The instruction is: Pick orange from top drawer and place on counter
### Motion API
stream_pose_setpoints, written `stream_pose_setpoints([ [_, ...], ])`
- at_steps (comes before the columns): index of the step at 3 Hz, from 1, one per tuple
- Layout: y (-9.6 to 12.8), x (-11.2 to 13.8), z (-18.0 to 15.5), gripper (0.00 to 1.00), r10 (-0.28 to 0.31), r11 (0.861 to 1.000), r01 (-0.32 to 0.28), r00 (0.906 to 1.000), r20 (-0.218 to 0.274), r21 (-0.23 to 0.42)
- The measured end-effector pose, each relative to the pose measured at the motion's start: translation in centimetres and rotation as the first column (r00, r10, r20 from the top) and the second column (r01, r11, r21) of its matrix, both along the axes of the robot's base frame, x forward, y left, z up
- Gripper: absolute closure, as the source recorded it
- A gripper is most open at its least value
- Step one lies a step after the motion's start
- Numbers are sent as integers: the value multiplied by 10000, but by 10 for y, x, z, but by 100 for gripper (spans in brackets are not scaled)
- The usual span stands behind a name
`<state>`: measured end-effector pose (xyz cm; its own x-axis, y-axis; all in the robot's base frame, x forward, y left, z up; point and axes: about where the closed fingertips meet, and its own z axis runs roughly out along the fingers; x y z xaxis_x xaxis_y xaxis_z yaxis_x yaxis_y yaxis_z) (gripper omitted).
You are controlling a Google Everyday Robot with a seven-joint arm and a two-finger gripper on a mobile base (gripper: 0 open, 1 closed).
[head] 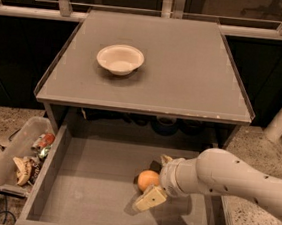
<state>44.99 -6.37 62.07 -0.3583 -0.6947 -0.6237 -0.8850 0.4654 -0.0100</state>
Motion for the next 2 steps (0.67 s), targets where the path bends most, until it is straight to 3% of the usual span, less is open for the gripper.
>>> stream_pose_setpoints([
  [2, 0, 0, 0, 42, 1, 10000, -1, 10000, 0, 0],
])
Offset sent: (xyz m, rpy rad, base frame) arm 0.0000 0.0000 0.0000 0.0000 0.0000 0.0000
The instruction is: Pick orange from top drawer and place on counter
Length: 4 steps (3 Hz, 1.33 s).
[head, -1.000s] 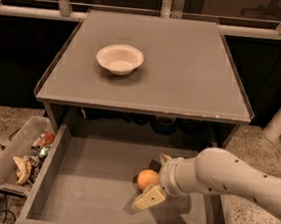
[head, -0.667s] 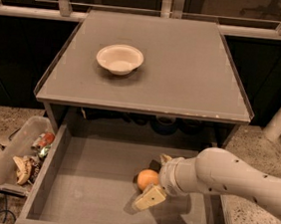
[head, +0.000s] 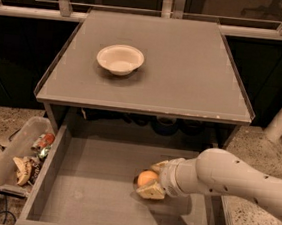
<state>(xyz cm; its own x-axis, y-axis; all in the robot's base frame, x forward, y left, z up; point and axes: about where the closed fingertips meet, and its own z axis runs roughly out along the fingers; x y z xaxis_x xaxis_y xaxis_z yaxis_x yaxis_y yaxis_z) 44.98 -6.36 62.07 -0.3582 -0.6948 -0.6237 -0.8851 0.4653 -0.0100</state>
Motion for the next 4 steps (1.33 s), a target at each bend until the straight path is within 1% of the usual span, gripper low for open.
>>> stream_pose_setpoints([
  [2, 0, 0, 0, 87, 0, 10000, 0, 10000, 0, 0],
  [3, 2, 0, 0, 100, 74, 10000, -74, 9999, -87, -14],
  [4, -2, 4, 27, 100, 193, 9998, -194, 9998, 77, 40],
])
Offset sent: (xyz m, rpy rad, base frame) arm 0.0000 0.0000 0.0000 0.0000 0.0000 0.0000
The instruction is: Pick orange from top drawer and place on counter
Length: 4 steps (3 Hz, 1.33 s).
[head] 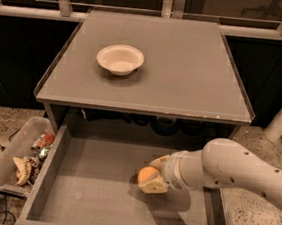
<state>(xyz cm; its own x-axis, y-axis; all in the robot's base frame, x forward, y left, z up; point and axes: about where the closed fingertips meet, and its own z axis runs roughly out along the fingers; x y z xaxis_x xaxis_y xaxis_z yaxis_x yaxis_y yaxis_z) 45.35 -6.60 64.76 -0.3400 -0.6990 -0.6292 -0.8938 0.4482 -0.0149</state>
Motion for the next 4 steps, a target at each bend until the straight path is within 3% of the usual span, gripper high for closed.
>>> stream_pose_setpoints([
  [2, -8, 6, 113, 100, 586, 9982, -572, 9913, 1181, -150],
  [3, -24, 10, 184, 100, 343, 9991, -283, 9758, 2160, -308],
  [4, -47, 26, 256, 100, -298, 9981, 456, 9448, 3263, -409],
])
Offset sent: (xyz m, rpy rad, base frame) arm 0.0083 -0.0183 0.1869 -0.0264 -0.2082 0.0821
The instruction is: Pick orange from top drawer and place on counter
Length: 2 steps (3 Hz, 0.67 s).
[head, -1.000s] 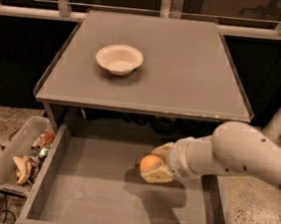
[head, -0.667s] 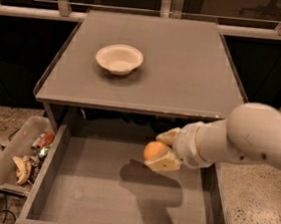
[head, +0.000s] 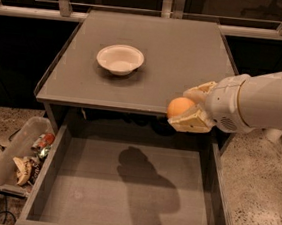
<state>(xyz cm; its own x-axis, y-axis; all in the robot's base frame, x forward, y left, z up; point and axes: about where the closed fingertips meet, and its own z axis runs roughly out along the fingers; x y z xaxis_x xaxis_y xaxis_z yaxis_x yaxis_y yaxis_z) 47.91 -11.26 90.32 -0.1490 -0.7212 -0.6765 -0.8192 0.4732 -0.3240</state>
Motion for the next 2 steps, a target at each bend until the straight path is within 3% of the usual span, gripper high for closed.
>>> stream_pose_setpoints([
  [1, 0, 0, 0, 100, -1, 10000, 1, 10000, 1, 0],
  [2, -1, 9, 4, 100, -186, 9998, 186, 9993, 329, 18],
])
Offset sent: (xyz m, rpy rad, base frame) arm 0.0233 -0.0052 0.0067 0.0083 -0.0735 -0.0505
